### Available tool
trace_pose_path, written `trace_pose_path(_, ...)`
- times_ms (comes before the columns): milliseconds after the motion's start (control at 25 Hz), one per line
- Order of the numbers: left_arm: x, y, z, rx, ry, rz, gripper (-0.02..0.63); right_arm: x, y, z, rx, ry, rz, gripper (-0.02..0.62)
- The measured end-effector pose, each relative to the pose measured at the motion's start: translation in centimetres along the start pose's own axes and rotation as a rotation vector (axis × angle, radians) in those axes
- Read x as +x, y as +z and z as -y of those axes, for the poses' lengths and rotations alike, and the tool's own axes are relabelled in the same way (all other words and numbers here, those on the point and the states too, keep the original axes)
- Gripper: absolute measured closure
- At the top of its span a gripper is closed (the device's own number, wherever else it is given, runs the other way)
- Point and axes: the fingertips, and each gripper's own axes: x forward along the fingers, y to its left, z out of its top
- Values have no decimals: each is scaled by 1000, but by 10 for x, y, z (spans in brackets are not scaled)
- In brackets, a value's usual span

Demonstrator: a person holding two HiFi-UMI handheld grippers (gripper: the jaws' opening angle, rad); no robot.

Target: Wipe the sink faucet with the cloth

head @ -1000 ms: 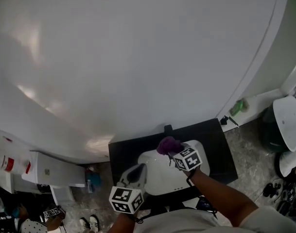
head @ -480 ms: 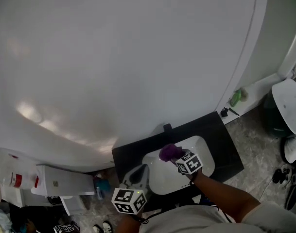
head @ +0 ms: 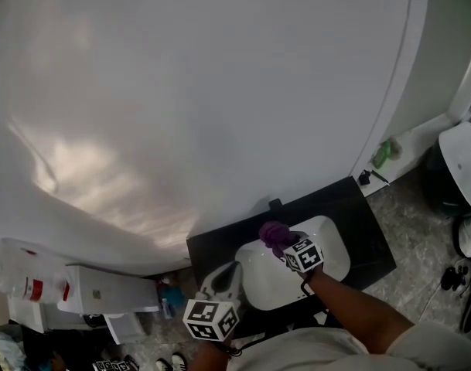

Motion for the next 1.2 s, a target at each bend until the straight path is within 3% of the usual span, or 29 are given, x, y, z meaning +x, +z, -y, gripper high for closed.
trace_pose_path(160, 0, -2, -3, -13, -1, 5, 599, -21, -38, -21, 47, 52, -59, 525)
trace_pose_path(320, 0, 4, -4, -6, -10, 15, 599, -20, 1, -3, 17, 0, 16, 525)
trace_pose_path(440, 1, 7, -2, -4, -9, 17, 598, 0, 14, 15, -4, -12, -26, 523)
trace_pose_path(760, 5, 4, 0, -19, -22, 18, 600, -29, -42, -18, 12, 42, -92, 523)
trace_pose_path(840, 3, 5, 1, -19, -24, 20, 598, -40, -22, -24, -17, 56, -50, 523)
trace_pose_path(1000, -1, 8, 0, -23, -16, 26, 599, -44, 80, -8, -98, 37, 95, 523)
trace_pose_path(1080, -4, 9, 0, -33, -14, 25, 599, -26, 111, 15, -92, 9, 82, 523)
trace_pose_path(1200, -8, 7, 4, -31, -11, 21, 600, 1, 114, 44, -41, -9, 5, 522)
